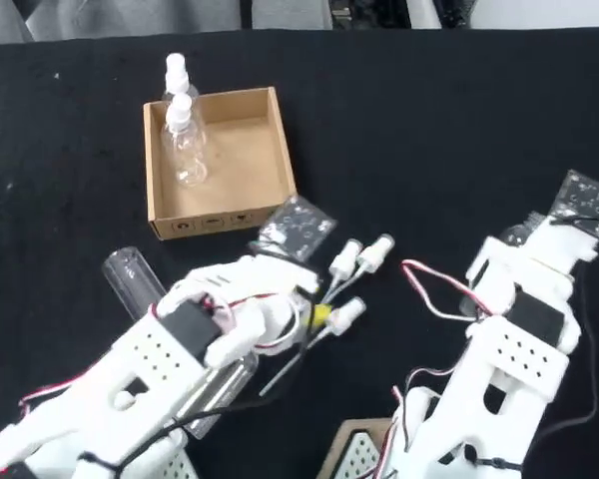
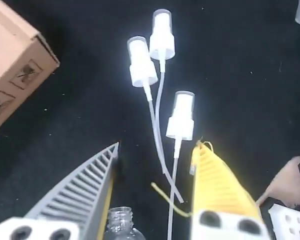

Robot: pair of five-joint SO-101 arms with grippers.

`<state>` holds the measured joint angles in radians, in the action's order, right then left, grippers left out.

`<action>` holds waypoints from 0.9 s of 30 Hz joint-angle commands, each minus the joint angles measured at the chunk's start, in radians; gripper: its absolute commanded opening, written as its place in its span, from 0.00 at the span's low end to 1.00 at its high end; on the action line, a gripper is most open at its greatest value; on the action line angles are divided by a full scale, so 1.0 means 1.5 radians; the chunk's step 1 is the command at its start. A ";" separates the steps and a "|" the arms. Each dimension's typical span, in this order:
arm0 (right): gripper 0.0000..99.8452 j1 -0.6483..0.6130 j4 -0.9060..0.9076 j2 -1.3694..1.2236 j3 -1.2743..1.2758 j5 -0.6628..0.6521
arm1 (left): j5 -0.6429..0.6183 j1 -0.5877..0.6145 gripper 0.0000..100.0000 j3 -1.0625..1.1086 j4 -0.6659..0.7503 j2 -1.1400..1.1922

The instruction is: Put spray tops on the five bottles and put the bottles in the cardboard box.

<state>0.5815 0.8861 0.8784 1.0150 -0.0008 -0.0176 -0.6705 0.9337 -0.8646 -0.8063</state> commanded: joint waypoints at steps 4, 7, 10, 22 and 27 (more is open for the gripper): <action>0.10 0.039 -0.019 0.024 -0.009 0.017 | -0.007 -0.033 0.21 -0.114 0.015 0.101; 0.10 0.040 -0.019 0.024 -0.009 0.017 | -0.007 -0.050 0.21 -0.137 0.015 0.147; 0.10 0.040 -0.019 0.024 -0.009 0.017 | -0.007 -0.064 0.21 -0.154 0.015 0.192; 0.10 0.034 -0.019 0.024 -0.006 0.017 | -0.007 -0.073 0.21 -0.253 0.016 0.361; 0.10 0.034 -0.019 0.024 -0.006 0.017 | -0.004 -0.074 0.21 -0.295 0.012 0.428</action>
<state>0.6183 0.8861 0.8784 1.0150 0.0161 -0.0192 -0.7702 0.5869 -0.8631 -0.2094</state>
